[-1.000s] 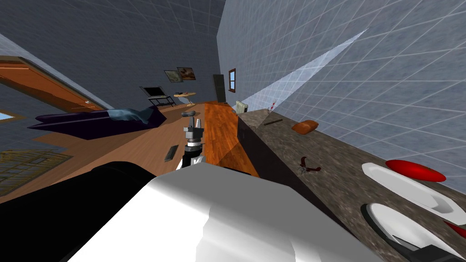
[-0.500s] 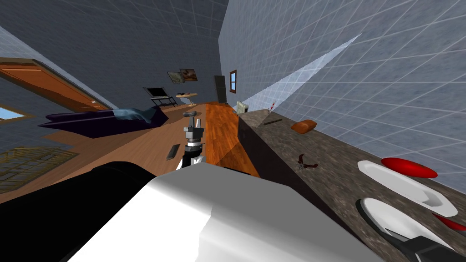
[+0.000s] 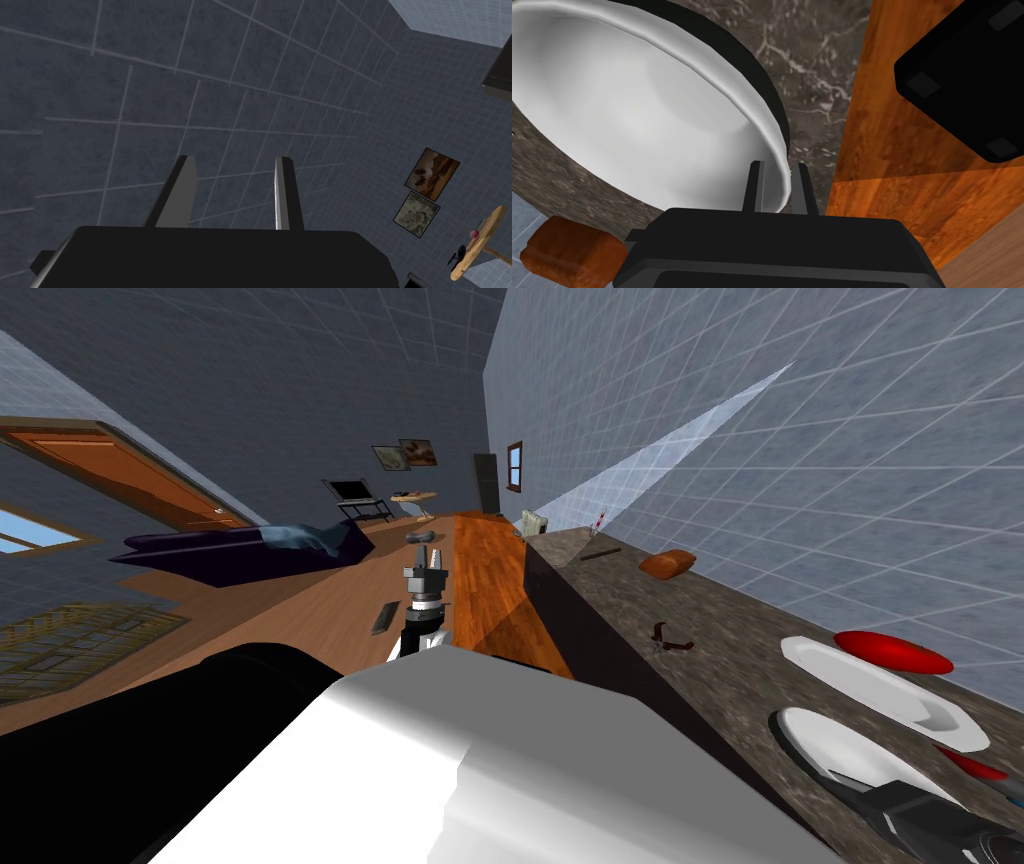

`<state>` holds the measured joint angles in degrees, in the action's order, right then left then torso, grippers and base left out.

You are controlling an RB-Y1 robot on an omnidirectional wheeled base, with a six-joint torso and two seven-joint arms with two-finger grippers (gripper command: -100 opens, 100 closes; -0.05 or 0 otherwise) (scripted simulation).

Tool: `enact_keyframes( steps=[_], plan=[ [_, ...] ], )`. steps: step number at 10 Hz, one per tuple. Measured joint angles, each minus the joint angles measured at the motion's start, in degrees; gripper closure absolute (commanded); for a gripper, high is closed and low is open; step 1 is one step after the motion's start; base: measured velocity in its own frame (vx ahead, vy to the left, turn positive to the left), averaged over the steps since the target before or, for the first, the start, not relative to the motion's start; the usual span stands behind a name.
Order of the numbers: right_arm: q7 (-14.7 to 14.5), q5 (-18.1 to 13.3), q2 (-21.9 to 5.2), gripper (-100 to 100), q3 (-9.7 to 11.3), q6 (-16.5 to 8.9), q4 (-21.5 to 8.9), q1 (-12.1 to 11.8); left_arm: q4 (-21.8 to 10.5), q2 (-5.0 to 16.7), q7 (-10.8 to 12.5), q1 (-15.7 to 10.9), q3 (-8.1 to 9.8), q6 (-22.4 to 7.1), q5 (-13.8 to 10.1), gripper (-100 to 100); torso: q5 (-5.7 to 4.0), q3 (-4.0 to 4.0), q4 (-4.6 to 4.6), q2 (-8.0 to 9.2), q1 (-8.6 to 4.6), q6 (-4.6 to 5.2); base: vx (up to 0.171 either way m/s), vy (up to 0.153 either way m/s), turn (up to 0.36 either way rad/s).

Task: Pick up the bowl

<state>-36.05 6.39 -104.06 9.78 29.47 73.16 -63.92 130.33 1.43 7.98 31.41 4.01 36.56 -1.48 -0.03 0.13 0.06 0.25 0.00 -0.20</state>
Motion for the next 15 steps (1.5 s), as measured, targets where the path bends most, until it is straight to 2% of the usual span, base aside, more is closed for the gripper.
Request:
enact_keyframes(
  steps=[1,7,9,10,11,12,13,15],
  plan=[
    [1.27,-0.42,-0.12,100,-0.27,-0.05,0.05,-0.18,0.00,0.00,0.00,0.01,0.00,0.00,0.00,0,0.02,-0.05,-0.02,-0.09,0.05,0.03,-0.070,0.000,0.025],
    [10.16,-7.73,-1.27,100,-0.30,-1.56,0.66,3.66,0.00,0.00,0.00,0.01,0.00,0.00,0.00,0,0.09,-0.04,-0.01,-0.09,0.10,0.07,-0.060,-0.003,0.024],
    [13.78,-11.57,-1.38,100,0.39,-2.18,0.75,6.41,0.00,0.00,0.00,0.00,0.00,0.00,0.00,0,0.13,0.02,0.03,0.01,0.11,0.07,-0.061,-0.008,0.025],
    [15.13,-12.07,-1.53,100,0.22,-2.30,0.80,6.34,0.00,0.00,0.00,0.01,0.00,0.00,0.00,0,0.14,0.00,0.02,-0.05,0.15,0.12,-0.075,0.003,0.025],
    [15.90,-12.34,-2.26,100,-0.80,-2.52,0.97,5.72,0.00,0.00,0.00,0.00,0.00,0.00,0.00,0,0.19,0.03,0.05,0.02,0.20,0.06,-0.078,0.001,0.039],
    [17.66,-14.42,-2.22,100,-0.11,-2.69,0.84,7.64,0.00,0.00,0.00,0.00,0.00,0.00,0.00,0,0.19,0.05,0.06,0.03,0.22,0.09,-0.034,0.001,0.009],
    [19.49,-15.64,-2.12,100,0.22,-2.90,0.95,8.35,0.00,0.00,0.00,0.01,0.00,0.00,0.00,0,0.20,0.01,0.05,-0.04,0.23,0.15,-0.072,-0.004,0.027],
    [21.09,-16.05,-3.35,100,-1.24,-4.12,1.89,7.51,0.00,0.00,0.00,0.00,0.00,0.00,0.00,0,0.24,0.07,0.08,0.06,0.25,0.14,-0.056,-0.006,0.022]
  ],
)
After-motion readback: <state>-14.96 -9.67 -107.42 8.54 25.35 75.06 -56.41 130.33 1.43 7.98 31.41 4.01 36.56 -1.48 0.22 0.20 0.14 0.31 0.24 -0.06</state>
